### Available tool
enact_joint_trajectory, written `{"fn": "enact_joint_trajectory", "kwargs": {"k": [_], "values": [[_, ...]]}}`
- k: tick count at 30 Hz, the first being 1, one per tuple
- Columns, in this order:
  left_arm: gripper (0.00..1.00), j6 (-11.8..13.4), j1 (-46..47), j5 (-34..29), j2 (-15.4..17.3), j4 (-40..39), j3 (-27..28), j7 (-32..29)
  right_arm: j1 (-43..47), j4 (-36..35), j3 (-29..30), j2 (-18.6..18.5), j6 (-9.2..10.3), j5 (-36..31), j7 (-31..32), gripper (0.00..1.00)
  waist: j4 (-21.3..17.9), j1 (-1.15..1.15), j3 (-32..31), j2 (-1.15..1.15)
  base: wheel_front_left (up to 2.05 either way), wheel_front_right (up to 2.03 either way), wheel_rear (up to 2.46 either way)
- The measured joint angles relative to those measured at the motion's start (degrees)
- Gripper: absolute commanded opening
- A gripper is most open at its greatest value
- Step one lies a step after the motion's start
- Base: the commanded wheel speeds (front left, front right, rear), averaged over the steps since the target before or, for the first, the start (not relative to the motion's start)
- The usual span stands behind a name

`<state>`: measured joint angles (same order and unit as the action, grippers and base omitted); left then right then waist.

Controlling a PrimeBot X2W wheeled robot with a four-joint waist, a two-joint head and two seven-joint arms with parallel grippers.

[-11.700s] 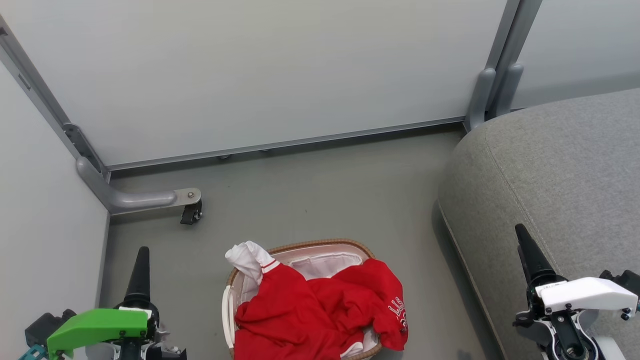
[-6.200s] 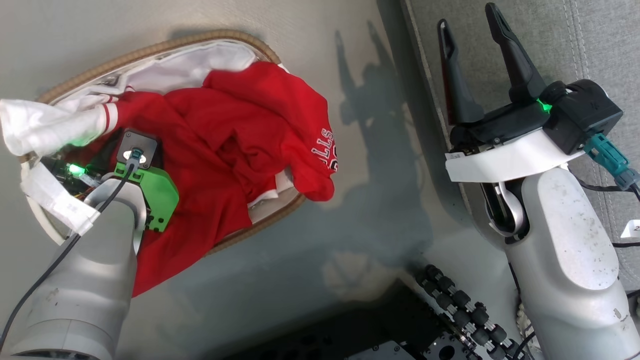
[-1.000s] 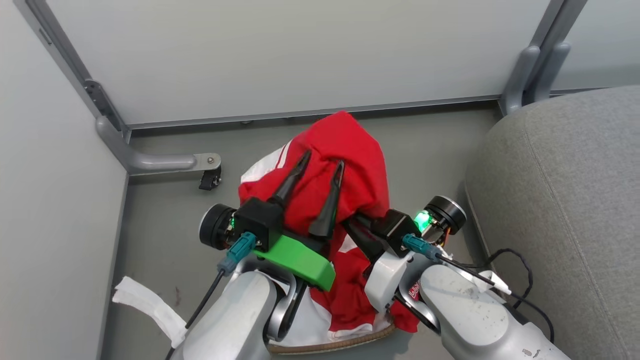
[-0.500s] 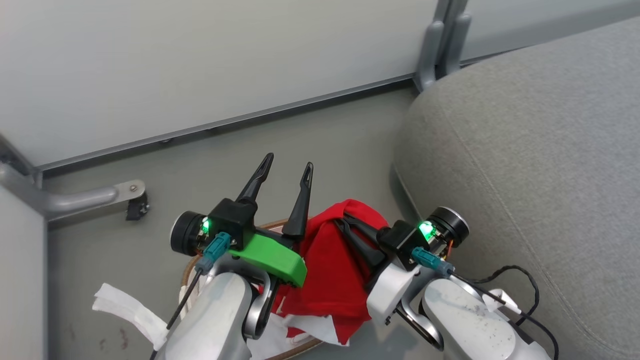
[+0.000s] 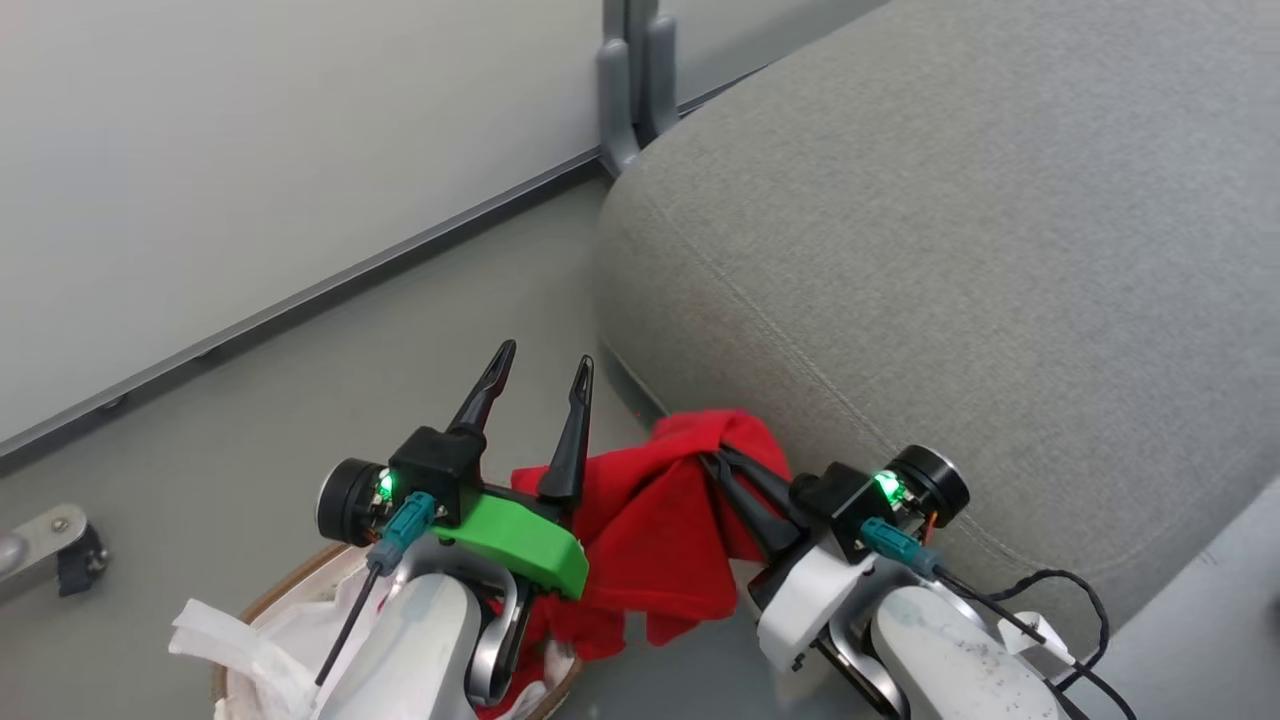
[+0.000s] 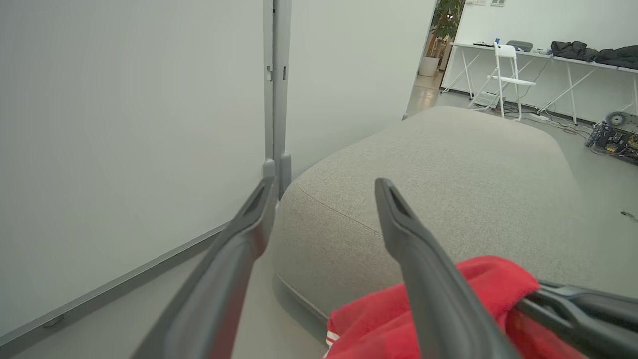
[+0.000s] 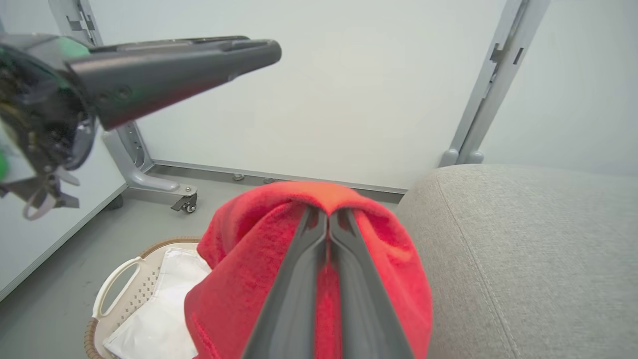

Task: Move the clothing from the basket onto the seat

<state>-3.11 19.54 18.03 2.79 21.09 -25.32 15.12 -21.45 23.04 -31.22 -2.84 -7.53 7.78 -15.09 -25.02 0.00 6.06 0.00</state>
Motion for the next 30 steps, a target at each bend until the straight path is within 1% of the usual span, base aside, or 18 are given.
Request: {"fn": "enact_joint_trajectory", "kwargs": {"k": [4,8,13,16,19,22,24,30], "values": [[1.0,-0.9,0.1,0.0,-0.1,0.8,-1.2,0.0,1.7,-1.8,4.1,-0.1,0.0,-1.2,0.0,0.0,-3.5,0.0,0.1,0.0,0.0,0.0,0.0],[1.0,-1.4,0.5,0.0,-0.1,1.7,-2.3,0.0,3.7,-4.2,8.2,-0.1,0.0,-2.3,0.0,0.0,-5.6,0.0,0.4,0.0,0.0,0.0,0.0],[1.0,-1.8,1.1,-0.5,0.0,2.5,-2.6,0.0,4.3,-6.9,11.9,-0.1,0.0,-4.8,0.0,0.0,-6.4,0.0,1.7,0.0,0.0,0.0,0.0],[1.0,-1.9,1.1,-0.1,0.0,3.1,-2.6,0.0,2.6,-7.4,13.0,-0.6,0.0,-7.0,0.0,0.0,-6.6,0.0,2.3,0.0,0.0,0.0,0.0],[1.0,-2.0,1.0,-0.1,-0.1,3.1,-2.7,0.0,-1.3,-7.8,13.9,-2.7,0.0,-7.5,0.0,0.0,-6.6,0.0,2.7,0.0,0.0,0.0,0.0],[1.0,-2.0,1.0,-0.5,0.0,3.1,-2.8,0.0,-7.0,-7.4,14.3,-5.6,0.0,-8.0,0.0,0.0,-6.5,0.0,3.2,0.0,0.0,0.0,0.0],[1.0,-2.0,0.9,-0.9,-0.1,3.0,-2.6,0.0,-11.7,-7.2,13.7,-8.3,0.0,-9.8,0.0,0.0,-6.4,0.0,3.6,0.0,0.0,0.0,0.0],[1.0,-1.9,0.2,-2.6,0.0,2.8,-0.8,0.0,-23.5,-3.8,12.8,-12.9,-0.01,-11.0,0.0,0.0,-6.0,0.0,5.5,0.0,0.0,0.0,0.0]]}}
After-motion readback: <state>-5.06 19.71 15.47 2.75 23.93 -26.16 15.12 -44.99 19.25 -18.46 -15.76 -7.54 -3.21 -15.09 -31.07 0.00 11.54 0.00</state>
